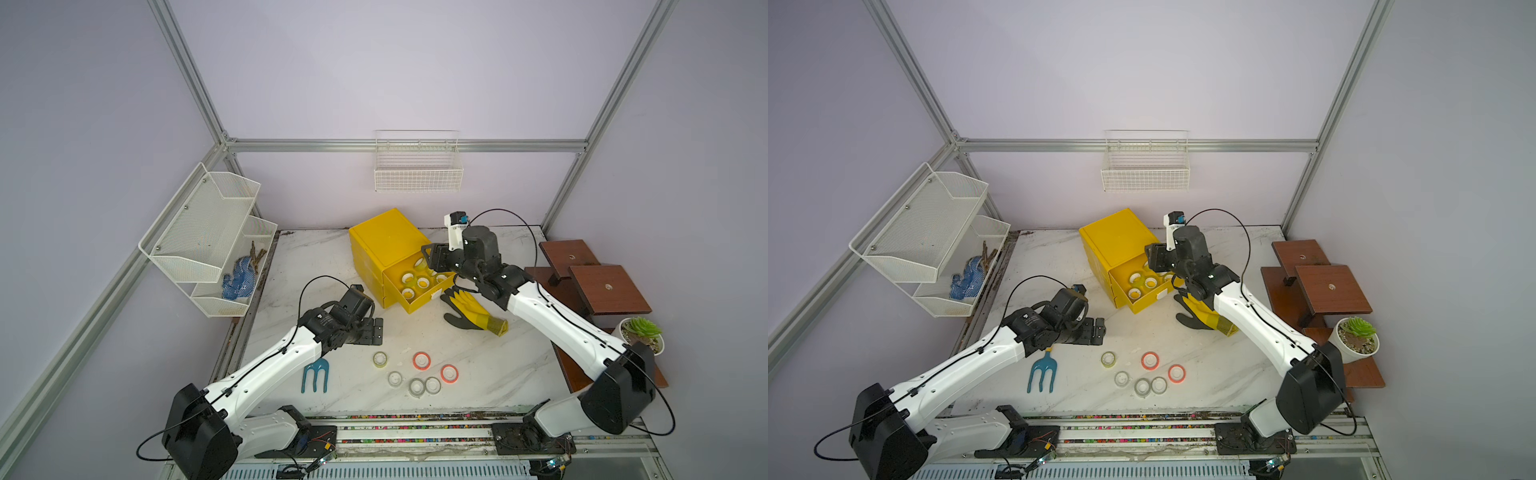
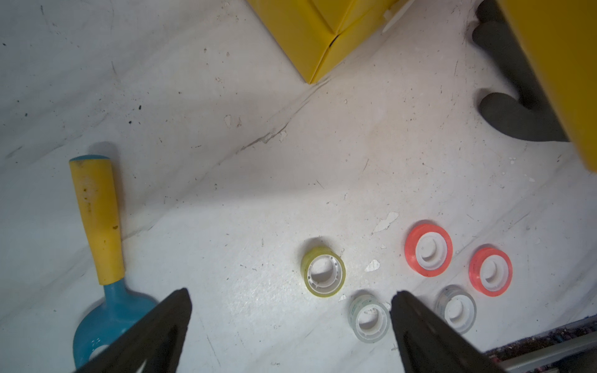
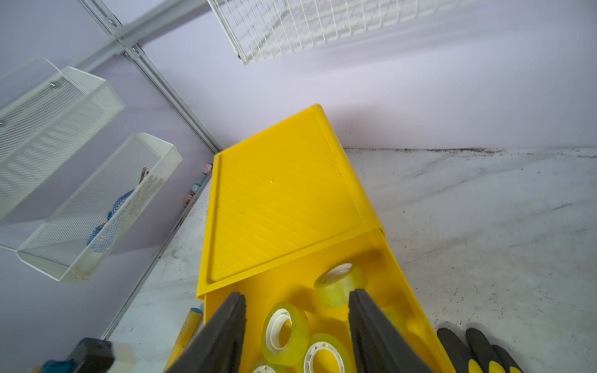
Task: Place the transparent tape into the drawer according to color
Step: Place the tape in the drawer.
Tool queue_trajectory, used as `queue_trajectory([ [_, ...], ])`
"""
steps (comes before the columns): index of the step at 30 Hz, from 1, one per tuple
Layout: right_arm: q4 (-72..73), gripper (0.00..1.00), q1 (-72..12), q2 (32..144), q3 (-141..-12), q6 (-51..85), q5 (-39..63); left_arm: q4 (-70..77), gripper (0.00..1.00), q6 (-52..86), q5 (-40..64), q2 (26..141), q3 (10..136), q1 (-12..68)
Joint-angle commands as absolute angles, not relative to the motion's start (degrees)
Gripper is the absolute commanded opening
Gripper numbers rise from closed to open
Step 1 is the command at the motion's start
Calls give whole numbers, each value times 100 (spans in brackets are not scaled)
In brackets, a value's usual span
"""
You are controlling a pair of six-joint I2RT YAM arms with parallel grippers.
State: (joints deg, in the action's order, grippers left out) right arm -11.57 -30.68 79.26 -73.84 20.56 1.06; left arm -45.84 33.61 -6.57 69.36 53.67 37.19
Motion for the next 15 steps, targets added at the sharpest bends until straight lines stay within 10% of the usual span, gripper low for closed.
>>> queue_trajectory([
  [1, -870, 55, -3103, 7450, -7010, 2207, 44, -4443, 99, 3359, -378, 7034, 5253, 3696],
  [15, -999, 55, -3114, 6259, -5503, 2484, -14, -4195, 90, 3240, -290, 8429, 5334, 4409],
])
